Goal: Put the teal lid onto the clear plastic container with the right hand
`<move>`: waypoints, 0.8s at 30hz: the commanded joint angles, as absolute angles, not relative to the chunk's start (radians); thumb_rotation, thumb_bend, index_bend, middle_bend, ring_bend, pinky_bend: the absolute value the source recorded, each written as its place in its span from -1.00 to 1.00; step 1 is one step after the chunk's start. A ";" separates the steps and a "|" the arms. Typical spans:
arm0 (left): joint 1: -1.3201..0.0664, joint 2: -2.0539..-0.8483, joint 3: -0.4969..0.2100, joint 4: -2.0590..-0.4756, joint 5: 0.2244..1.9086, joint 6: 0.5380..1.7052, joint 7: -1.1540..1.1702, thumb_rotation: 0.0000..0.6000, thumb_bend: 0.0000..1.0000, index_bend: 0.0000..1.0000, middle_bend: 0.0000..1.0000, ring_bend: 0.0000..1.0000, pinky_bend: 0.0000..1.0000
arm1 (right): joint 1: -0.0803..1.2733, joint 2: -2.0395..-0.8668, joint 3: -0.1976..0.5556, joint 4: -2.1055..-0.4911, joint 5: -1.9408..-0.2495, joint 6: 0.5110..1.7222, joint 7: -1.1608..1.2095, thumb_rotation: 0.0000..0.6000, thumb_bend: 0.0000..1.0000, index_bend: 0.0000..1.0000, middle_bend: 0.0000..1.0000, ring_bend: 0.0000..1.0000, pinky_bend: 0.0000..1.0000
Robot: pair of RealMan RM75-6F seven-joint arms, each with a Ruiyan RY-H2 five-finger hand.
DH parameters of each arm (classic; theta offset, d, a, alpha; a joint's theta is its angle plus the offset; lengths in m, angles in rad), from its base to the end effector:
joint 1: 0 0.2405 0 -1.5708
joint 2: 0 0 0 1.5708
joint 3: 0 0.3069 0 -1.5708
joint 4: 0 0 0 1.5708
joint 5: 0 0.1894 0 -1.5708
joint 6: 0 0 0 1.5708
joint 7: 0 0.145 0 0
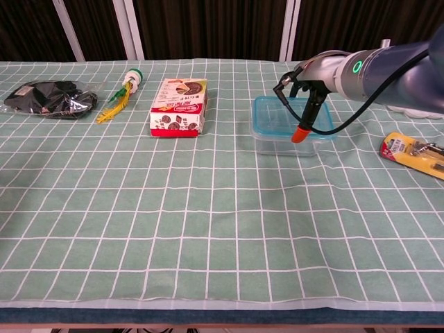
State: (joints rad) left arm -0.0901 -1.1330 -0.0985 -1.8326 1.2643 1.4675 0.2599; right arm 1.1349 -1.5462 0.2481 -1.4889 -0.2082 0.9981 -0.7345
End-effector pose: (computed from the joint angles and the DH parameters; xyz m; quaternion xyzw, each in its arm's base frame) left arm -0.3348 0.1882 0.1902 -0.5405 -0.4355 -0.3394 0.6348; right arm -0.1121 -0.4481 0.0083 0.6896 -0.4707 0.2530 0.4887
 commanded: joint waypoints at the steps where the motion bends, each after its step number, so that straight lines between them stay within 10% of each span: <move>1: -0.090 -1.133 -0.098 -1.833 1.264 1.467 0.260 1.00 0.08 -0.83 -1.00 -1.00 -1.00 | 1.136 -1.550 0.248 -1.485 -0.206 1.000 -0.740 1.00 -0.68 -1.00 -0.05 -0.79 -1.00; 24: -0.093 -1.128 -0.099 -1.837 1.259 1.464 0.255 1.00 0.08 -0.83 -1.00 -1.00 -1.00 | 1.142 -1.591 0.272 -1.453 -0.202 1.015 -0.761 1.00 -0.68 -1.00 -0.05 -0.78 -1.00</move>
State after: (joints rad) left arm -0.0926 -1.1278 -0.0990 -1.8373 1.2589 1.4642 0.2551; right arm 1.1422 -1.5902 0.2726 -1.4532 -0.2029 1.0147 -0.7601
